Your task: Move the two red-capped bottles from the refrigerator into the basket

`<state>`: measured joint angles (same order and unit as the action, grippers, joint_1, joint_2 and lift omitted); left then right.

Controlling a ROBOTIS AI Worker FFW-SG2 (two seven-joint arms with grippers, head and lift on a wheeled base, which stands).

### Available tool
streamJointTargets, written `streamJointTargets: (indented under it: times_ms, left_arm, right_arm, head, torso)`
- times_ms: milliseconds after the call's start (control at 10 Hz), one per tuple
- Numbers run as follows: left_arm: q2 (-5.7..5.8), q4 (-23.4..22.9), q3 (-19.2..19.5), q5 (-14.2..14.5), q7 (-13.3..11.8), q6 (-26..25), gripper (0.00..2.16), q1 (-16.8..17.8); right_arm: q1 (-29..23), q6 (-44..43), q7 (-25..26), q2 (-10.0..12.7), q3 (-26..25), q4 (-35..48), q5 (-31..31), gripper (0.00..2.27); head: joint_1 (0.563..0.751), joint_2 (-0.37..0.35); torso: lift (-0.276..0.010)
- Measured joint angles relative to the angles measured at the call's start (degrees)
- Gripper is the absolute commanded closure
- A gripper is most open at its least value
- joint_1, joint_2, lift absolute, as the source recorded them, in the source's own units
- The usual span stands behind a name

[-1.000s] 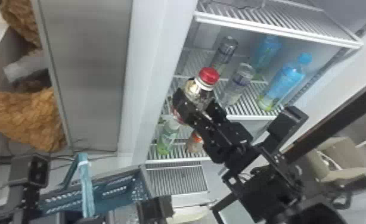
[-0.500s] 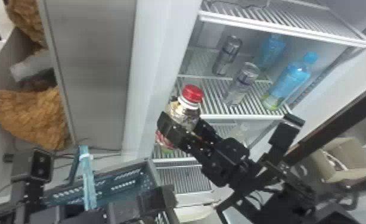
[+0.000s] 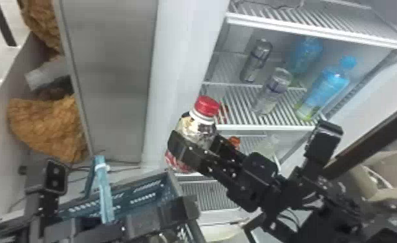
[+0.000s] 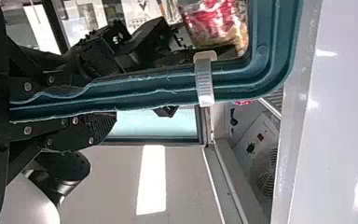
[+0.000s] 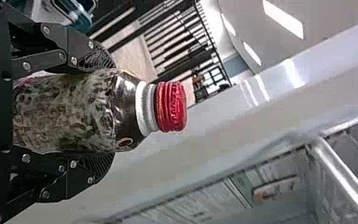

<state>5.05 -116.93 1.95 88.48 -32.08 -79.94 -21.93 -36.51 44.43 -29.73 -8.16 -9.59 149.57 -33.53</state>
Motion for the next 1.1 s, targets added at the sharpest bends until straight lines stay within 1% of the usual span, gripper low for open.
streamJointTargets:
  times_ms: [400, 700, 1000, 1100]
  left_arm:
    - [-0.04, 0.0, 0.8, 0.8, -0.1, 1.7, 1.21, 0.0]
    - [-0.43, 0.0, 1.3, 1.7, -0.1, 2.6, 1.21, -0.3]
    - [-0.48, 0.0, 1.4, 1.8, -0.1, 2.7, 1.21, -0.4]
    - [-0.48, 0.0, 1.4, 1.8, -0.1, 2.7, 1.21, -0.4]
  right_arm:
    - [-0.1, 5.7, -2.3, -0.7, 0.0, 0.7, -1.5, 1.28]
    - [0.0, 8.1, -3.3, -0.9, -0.1, 0.2, -1.5, 1.28]
    - [0.1, 9.9, -4.1, -1.1, 0.2, -0.5, -2.5, 1.21]
    - [0.2, 10.3, -4.3, -1.1, 0.3, -0.9, -3.3, 1.1]
  head:
    - [0.695, -0.223]
    - [0.695, -0.204]
    - [0.695, -0.191]
    - [0.695, -0.187]
  torso:
    - [0.0]
    - [0.0]
    - [0.0]
    - [0.0]
